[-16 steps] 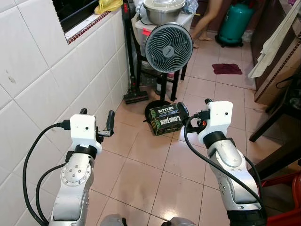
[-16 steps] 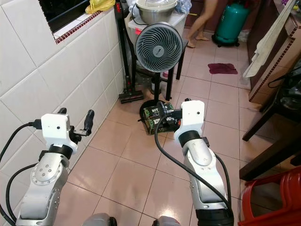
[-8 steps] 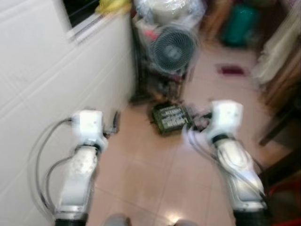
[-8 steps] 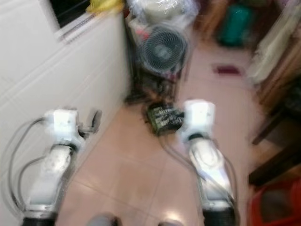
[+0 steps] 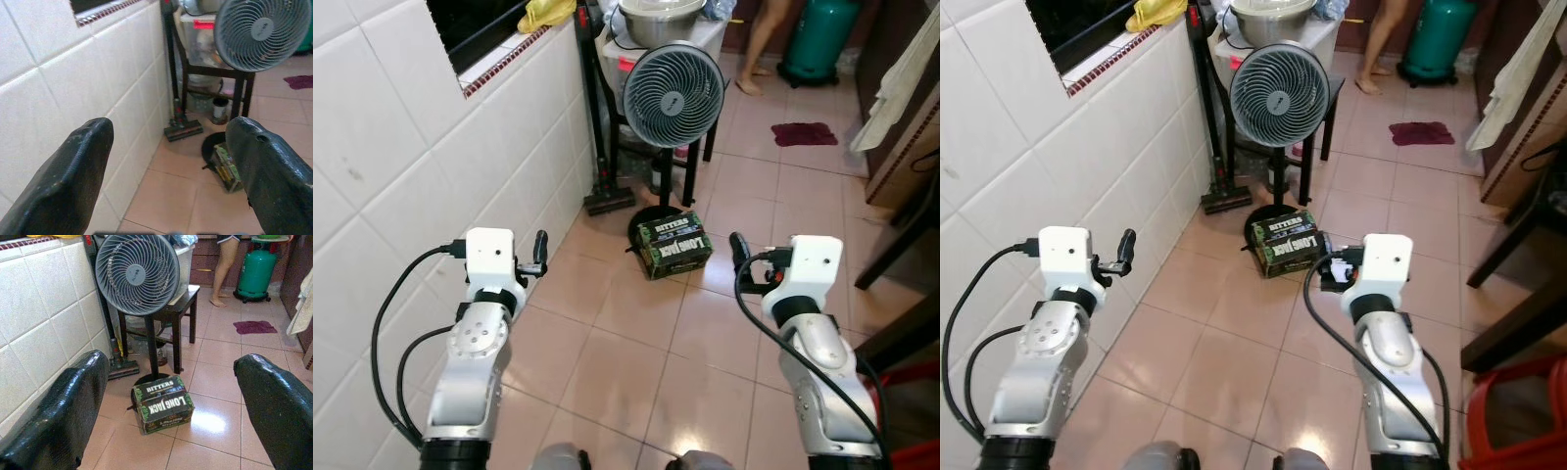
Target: Setting the table
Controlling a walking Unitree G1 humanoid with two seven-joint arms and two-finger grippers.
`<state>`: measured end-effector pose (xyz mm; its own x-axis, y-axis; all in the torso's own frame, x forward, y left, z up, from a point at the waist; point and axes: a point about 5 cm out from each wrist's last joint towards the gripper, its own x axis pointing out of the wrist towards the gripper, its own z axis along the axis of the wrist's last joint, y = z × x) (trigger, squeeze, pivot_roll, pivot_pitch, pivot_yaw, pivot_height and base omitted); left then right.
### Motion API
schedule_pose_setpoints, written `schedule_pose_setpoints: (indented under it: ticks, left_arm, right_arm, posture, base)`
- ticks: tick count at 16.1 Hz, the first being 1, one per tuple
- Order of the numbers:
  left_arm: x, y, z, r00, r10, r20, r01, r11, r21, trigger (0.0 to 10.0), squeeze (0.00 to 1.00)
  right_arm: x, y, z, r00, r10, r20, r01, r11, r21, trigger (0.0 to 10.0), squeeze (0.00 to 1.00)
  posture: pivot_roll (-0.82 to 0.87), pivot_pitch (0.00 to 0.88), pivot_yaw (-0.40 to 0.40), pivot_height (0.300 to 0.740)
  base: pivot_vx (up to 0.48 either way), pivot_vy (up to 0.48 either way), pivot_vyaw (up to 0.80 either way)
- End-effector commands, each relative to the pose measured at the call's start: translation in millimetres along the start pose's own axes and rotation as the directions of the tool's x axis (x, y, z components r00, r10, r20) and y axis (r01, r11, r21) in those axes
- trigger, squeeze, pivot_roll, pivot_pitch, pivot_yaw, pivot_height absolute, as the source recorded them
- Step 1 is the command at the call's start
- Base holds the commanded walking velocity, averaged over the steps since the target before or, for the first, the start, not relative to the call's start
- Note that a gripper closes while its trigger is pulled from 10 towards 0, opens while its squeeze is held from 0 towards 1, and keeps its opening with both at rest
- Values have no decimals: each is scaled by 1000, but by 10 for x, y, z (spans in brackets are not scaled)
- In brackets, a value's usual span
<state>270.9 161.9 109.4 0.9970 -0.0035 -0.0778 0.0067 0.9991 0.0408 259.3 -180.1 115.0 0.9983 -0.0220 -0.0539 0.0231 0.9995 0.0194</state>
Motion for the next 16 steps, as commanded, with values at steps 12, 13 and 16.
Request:
schedule_pose_setpoints:
  ticks: [12,13,16]
  left_arm:
    - [0,65,16,1000,18,-4,-18,1000,1,10000,0]
    - [3,64,25,1000,17,0,-17,1000,0,10000,0]
    - [3,64,25,1000,17,0,-17,1000,0,10000,0]
  right_arm:
    - [24,14,80,1000,12,23,-13,1000,25,10000,0]
    - [26,12,80,1000,12,23,-13,1000,24,10000,0]
    - [26,12,80,1000,12,23,-13,1000,24,10000,0]
  posture:
    - [-21,64,64,740]
    - [-21,64,63,740]
    - [-21,64,63,740]
  base:
    - [0,162,-800]
    - [0,0,-800]
    - [0,0,-800]
